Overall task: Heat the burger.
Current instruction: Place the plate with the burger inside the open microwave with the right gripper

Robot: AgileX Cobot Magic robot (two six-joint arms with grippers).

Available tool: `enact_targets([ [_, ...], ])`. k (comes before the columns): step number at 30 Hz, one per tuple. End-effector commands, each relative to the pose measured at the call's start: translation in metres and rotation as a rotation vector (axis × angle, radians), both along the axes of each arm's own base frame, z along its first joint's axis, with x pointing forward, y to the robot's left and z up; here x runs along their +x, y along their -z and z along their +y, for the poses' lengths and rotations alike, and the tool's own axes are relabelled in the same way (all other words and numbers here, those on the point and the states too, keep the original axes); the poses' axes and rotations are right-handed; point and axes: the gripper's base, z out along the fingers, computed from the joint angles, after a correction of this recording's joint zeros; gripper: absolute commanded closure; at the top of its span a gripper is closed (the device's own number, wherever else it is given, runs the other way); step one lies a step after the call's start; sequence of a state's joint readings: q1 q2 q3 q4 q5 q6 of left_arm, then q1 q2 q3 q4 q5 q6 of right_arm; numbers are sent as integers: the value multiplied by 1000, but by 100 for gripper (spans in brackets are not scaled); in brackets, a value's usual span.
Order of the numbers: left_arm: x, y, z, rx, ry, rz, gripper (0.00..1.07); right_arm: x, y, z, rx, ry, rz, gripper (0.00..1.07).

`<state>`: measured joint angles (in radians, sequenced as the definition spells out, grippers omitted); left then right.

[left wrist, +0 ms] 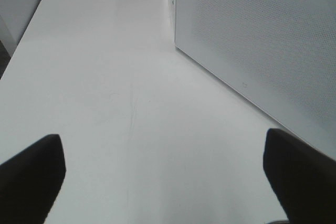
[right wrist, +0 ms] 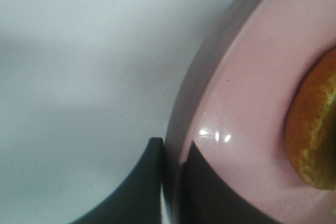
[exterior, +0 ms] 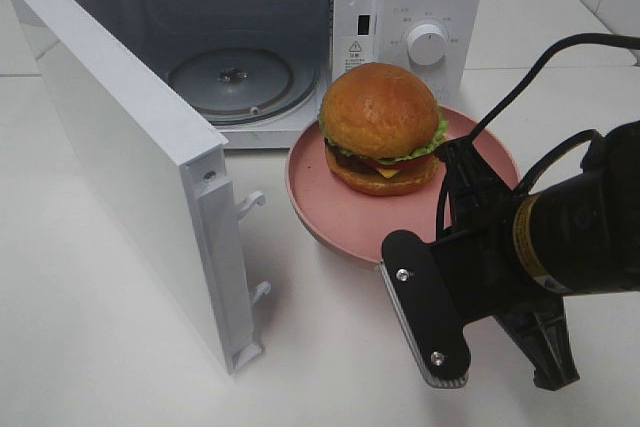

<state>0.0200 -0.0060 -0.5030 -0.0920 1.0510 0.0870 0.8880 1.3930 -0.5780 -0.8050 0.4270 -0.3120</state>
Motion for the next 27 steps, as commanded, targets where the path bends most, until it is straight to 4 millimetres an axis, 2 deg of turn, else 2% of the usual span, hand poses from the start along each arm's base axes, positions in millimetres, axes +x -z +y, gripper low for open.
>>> enact_targets([
  [1,-2,0,0,-7,-2,-29,12,7,-4,0,12,-66,-29,107],
  [15,-2,0,0,-7,-2,-29,12,23,-1,-19,-3,-238,35,107],
  [27,-2,0,0,-7,-2,-29,12,28,0,-27,4,-365,63,107],
])
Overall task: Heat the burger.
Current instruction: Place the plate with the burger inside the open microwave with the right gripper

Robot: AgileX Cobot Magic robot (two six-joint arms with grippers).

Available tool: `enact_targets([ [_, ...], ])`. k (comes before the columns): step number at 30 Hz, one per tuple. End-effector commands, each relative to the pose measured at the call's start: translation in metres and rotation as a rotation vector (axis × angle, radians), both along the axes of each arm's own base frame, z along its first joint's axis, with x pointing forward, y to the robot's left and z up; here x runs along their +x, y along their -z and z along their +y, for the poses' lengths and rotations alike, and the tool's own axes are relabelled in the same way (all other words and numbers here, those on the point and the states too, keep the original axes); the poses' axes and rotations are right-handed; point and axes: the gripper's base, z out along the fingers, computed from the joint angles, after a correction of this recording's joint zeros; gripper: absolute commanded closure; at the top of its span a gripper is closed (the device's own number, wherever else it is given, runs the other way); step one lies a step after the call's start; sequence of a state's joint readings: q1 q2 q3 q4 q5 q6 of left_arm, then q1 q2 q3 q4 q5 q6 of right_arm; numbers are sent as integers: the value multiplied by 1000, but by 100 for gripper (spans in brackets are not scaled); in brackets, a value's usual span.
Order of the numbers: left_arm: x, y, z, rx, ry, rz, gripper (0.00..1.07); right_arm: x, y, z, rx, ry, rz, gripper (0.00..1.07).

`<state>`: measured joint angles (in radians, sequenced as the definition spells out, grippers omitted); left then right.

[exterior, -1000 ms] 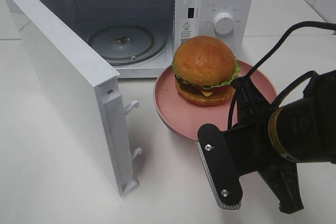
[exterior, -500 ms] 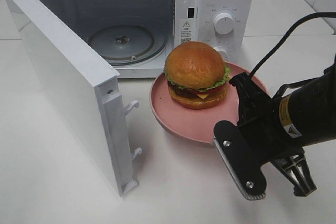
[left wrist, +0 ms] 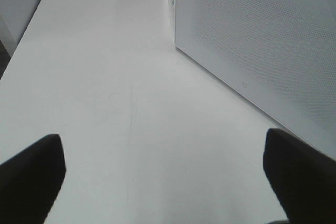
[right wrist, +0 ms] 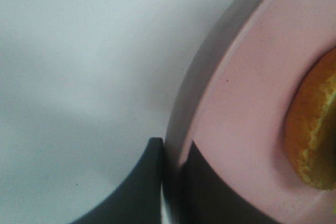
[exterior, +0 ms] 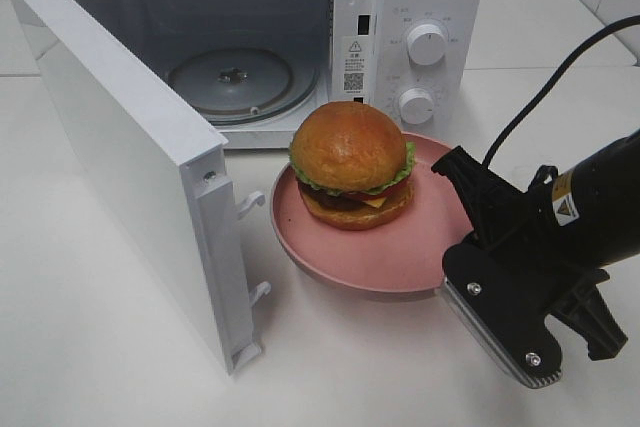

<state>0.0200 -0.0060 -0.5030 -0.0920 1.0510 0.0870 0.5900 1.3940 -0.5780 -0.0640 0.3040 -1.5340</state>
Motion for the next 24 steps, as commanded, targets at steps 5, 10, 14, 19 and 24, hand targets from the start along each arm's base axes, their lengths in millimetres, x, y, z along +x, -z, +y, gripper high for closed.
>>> enact_targets([
  [5,-2,0,0,-7,-2,-29,12,10,-8,2,89,-47,-87,107],
  [10,-2,0,0,-7,-2,-29,12,12,-11,1,106,-32,-73,107],
  [14,-2,0,0,-7,-2,-29,12,18,-19,4,111,-44,-102,107],
  [19,-2,0,0,-7,-2,-29,12,20,-24,9,116,-58,-106,107],
  [24,-2,0,0,-7,-2,-29,12,20,-25,16,117,-84,-103,107],
])
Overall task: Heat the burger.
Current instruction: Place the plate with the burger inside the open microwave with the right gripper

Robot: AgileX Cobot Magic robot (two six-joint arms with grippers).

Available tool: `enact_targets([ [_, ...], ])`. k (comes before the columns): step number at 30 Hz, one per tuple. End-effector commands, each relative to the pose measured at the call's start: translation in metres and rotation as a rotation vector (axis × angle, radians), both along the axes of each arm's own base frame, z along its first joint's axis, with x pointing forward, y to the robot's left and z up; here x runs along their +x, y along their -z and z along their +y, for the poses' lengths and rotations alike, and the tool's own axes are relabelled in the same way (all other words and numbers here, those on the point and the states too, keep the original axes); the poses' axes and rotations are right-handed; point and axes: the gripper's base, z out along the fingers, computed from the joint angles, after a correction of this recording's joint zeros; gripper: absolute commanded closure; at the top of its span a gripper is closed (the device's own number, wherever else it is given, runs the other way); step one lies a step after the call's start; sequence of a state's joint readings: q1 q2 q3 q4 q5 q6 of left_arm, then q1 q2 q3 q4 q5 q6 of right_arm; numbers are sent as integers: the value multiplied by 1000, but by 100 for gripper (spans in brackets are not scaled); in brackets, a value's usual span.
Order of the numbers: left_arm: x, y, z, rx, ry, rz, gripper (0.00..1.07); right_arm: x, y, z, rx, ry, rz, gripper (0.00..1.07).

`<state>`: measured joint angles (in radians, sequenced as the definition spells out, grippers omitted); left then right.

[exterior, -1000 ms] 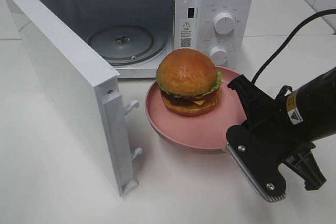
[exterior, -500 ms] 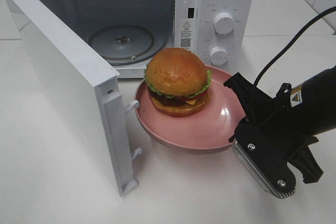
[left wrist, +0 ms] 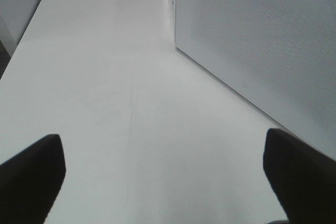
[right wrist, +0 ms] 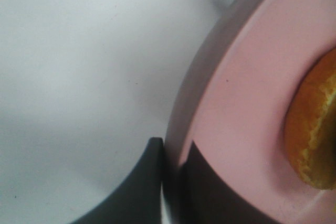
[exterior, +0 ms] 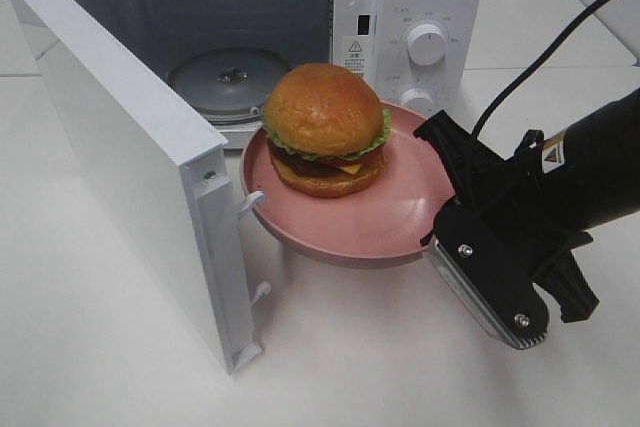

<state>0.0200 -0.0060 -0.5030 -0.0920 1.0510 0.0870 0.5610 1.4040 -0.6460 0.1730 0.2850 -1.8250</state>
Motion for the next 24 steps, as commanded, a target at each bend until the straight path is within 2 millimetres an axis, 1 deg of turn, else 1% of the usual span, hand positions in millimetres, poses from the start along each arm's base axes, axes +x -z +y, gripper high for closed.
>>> enact_targets([
  [1,-2,0,0,-7,-2,-29,12,5,-9,6,34,-6,-58,107],
  [3,-2,0,0,-7,-2,-29,12,11,-8,11,32,-12,-52,107],
  [8,-2,0,0,-7,-2,-29,12,19,-6,17,30,-9,-44,107],
  [9,-2,0,0,-7,-2,-29,12,23,-6,20,31,-9,-44,107],
  [12,-2,0,0,-7,-2,-29,12,25,-6,21,32,-9,-46,107],
  [14,-2,0,0,-7,-2,-29,12,33,-6,26,24,-11,-24,107],
  [17,-2,0,0,-7,-2,-29,12,36,-5,29,18,-12,-10,107],
  [24,-2,0,0,-7,-2,-29,12,51,-8,39,19,-16,-5,107],
])
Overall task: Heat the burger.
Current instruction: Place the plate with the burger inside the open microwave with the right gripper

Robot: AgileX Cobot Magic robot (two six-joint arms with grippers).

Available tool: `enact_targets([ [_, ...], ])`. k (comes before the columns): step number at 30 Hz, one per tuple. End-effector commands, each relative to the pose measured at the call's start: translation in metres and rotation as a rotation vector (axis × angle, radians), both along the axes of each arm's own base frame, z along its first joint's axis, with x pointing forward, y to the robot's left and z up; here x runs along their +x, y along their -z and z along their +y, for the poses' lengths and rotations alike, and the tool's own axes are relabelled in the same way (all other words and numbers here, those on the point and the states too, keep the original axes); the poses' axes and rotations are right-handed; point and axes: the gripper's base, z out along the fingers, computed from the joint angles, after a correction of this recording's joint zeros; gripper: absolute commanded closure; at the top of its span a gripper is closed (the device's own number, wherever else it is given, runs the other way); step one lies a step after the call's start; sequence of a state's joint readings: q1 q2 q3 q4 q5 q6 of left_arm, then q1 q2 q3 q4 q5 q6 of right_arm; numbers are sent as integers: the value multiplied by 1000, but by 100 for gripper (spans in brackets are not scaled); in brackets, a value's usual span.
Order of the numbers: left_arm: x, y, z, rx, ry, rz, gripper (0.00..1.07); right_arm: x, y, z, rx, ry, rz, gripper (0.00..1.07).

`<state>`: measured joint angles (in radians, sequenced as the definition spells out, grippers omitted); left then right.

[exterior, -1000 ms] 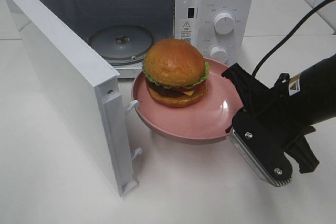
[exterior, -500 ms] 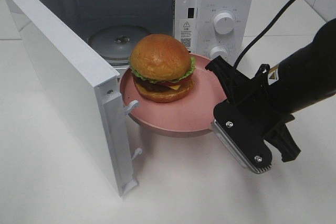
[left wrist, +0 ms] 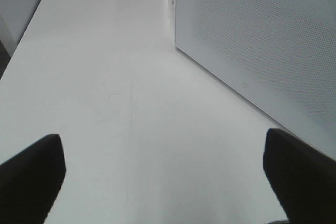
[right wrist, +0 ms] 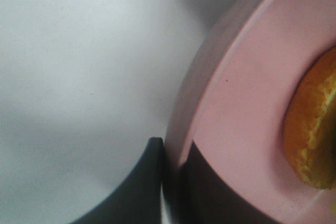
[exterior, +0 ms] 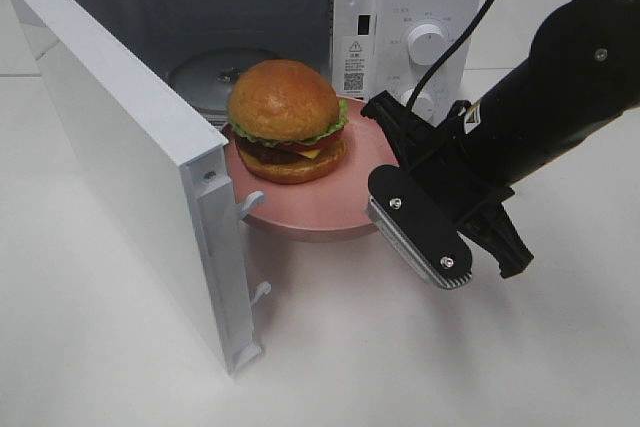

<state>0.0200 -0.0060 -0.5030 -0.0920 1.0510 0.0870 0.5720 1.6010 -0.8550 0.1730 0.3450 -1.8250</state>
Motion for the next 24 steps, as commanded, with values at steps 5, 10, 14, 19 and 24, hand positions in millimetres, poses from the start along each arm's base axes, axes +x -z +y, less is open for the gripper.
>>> enact_targets([
  [5,-2,0,0,-7,-2,-29,12,19,-12,15,32,-3,-30,107],
  [10,-2,0,0,-7,-2,-29,12,29,-15,22,41,0,-37,107],
  [14,-2,0,0,-7,-2,-29,12,40,-16,29,51,16,-36,107],
  [19,-2,0,0,-7,-2,-29,12,50,-14,35,53,18,-37,107],
  [24,-2,0,0,-7,-2,-29,12,60,-11,42,49,14,-26,107],
])
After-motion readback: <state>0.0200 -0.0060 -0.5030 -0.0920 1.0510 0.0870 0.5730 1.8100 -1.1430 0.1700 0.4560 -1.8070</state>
